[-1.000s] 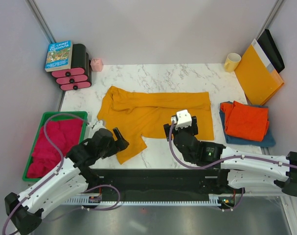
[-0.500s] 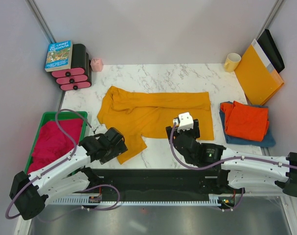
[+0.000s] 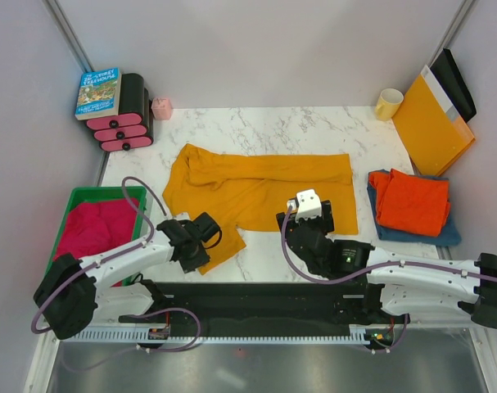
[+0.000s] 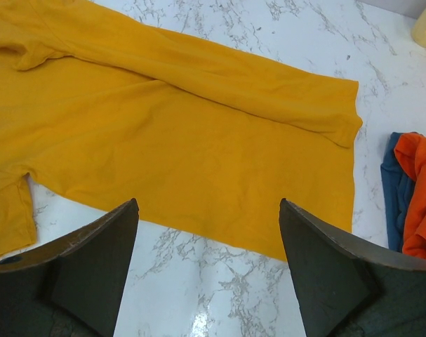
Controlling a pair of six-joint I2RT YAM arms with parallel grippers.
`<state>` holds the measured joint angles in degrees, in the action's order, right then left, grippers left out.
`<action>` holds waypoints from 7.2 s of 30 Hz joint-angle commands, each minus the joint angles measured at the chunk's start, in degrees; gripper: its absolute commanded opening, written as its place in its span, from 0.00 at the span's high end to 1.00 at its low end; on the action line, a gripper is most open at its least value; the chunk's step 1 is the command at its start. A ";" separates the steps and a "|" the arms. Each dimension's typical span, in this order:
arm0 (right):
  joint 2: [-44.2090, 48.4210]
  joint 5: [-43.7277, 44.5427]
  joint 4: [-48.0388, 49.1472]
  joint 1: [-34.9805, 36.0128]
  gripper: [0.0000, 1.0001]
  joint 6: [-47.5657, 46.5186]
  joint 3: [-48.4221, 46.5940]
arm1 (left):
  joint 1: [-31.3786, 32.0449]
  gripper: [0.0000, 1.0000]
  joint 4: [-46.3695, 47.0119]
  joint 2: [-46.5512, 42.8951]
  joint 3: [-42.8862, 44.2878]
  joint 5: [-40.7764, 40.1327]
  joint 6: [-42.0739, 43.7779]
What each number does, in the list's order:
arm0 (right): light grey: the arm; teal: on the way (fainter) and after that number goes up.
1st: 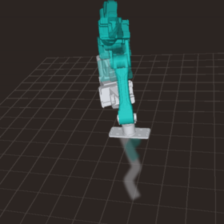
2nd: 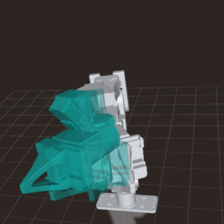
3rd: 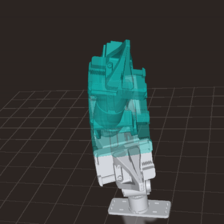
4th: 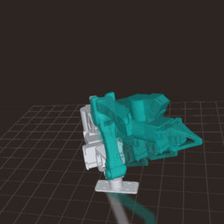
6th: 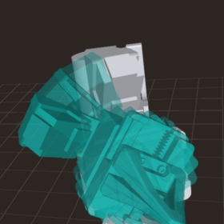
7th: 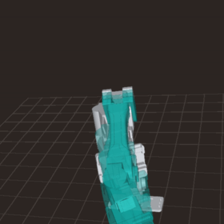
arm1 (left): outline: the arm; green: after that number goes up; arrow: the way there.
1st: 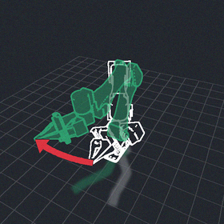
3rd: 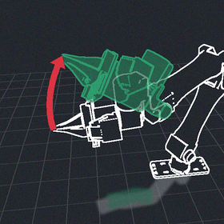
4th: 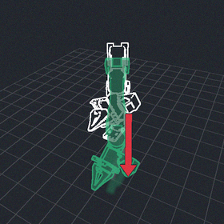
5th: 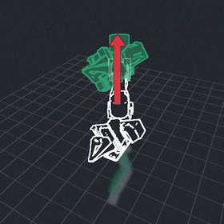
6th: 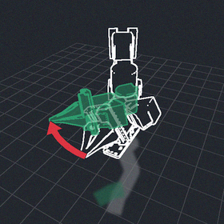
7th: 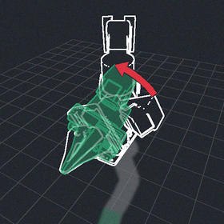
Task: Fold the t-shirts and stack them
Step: Grap the side of the flattened tshirt closest away from the robot with both arms, then fold the other side of the tshirt into a rectangle
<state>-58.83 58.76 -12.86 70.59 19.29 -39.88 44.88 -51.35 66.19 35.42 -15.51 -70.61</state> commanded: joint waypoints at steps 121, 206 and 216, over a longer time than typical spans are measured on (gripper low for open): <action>4.25 -26.86 -24.84 -53.27 1.00 25.45 -0.11 | 0.65 0.98 -0.14 -12.49 15.37 -8.57 18.14; -45.85 -23.78 -9.73 -63.03 1.00 19.12 -32.19 | -26.43 0.98 17.25 47.53 64.33 -5.15 44.33; -41.29 -25.37 -6.91 -61.63 0.72 16.75 -32.10 | -26.43 0.52 17.34 45.18 66.80 -5.32 43.90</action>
<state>-104.95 33.82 -23.27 7.79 37.91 -70.30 18.70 -36.27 114.76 99.39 -20.62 -27.16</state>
